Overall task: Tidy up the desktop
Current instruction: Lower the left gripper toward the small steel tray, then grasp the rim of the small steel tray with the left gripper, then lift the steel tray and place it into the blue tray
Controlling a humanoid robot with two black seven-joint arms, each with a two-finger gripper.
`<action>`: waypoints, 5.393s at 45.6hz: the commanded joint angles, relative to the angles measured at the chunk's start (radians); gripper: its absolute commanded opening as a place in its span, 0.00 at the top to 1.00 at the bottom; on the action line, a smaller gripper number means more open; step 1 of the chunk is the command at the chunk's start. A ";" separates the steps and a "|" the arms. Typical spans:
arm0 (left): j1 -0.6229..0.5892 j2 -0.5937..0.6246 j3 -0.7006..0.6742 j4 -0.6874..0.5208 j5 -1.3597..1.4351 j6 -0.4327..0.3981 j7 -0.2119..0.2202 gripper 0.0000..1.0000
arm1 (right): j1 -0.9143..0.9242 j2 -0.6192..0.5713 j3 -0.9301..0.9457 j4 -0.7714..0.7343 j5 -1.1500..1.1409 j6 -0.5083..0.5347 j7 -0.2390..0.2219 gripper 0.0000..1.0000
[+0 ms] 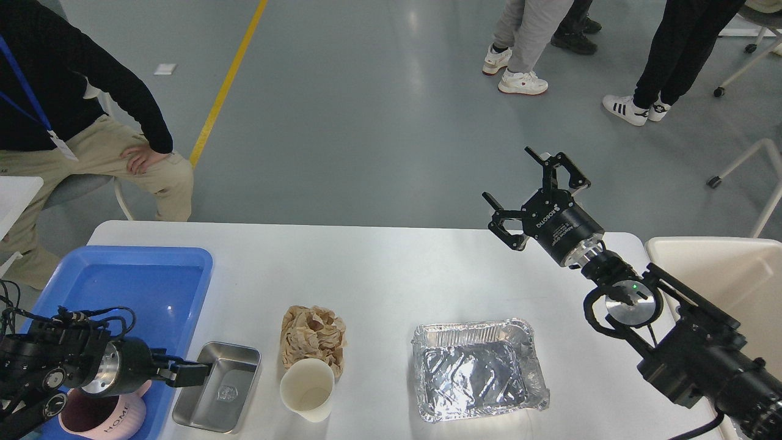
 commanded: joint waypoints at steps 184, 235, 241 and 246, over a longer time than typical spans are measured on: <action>-0.040 -0.084 0.007 0.181 0.256 0.021 -0.407 0.98 | -0.011 -0.015 0.000 -0.005 0.000 0.001 0.000 0.00; -0.006 0.500 -0.204 0.117 -0.155 0.166 -0.447 0.96 | -0.005 -0.023 -0.008 -0.005 -0.002 -0.010 0.000 0.00; 0.002 0.476 -0.150 0.228 -0.152 0.250 -0.444 0.97 | -0.005 -0.022 -0.008 -0.005 -0.002 -0.008 0.000 0.00; 0.002 0.414 -0.122 0.323 -0.149 0.274 -0.444 0.97 | -0.006 -0.019 -0.008 -0.005 -0.002 -0.007 0.000 0.00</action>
